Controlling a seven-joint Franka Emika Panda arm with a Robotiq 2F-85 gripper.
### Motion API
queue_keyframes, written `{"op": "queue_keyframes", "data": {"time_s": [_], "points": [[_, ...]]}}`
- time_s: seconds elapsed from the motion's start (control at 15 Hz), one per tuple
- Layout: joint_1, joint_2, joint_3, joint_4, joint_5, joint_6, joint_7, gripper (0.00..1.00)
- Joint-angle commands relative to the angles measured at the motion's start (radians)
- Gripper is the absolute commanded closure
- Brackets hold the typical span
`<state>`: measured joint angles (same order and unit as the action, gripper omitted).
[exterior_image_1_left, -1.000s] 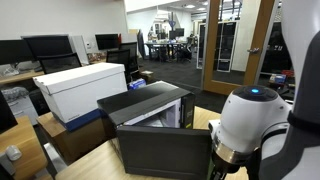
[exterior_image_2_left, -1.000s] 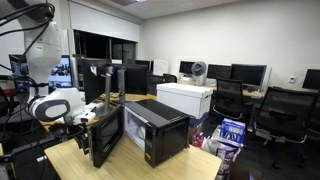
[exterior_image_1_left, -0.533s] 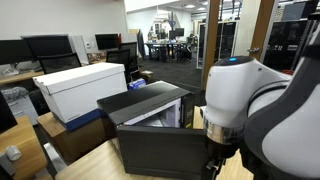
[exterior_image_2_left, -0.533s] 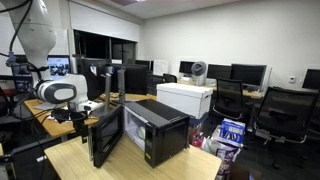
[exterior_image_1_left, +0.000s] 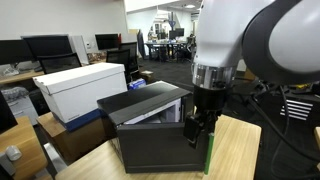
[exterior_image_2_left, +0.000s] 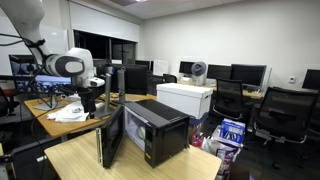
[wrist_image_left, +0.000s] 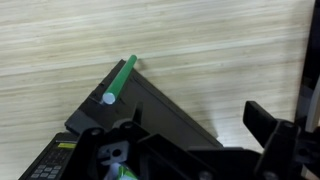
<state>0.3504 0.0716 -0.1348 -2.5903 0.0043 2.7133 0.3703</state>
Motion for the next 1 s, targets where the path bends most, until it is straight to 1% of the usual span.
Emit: {"op": "queue_keyframes", "data": {"time_s": [0.0,0.07,0.33,0.47,0.6,0.8,0.87,0.93], "points": [[-0.128,-0.09,0.065,0.004,-0.021,-0.058,0.037,0.0],[-0.167,-0.108,0.077,0.013,-0.014,-0.064,0.031,0.0],[-0.282,-0.08,0.062,0.039,-0.034,0.009,0.037,0.0],[-0.332,-0.047,0.046,0.051,-0.017,0.097,0.026,0.0],[-0.372,0.017,0.031,0.073,0.004,0.185,0.014,0.0],[-0.396,0.152,0.012,0.129,0.022,0.276,-0.001,0.0],[-0.396,0.191,0.01,0.148,0.031,0.293,-0.01,0.03],[-0.395,0.229,0.013,0.169,0.046,0.297,-0.025,0.26]]}}
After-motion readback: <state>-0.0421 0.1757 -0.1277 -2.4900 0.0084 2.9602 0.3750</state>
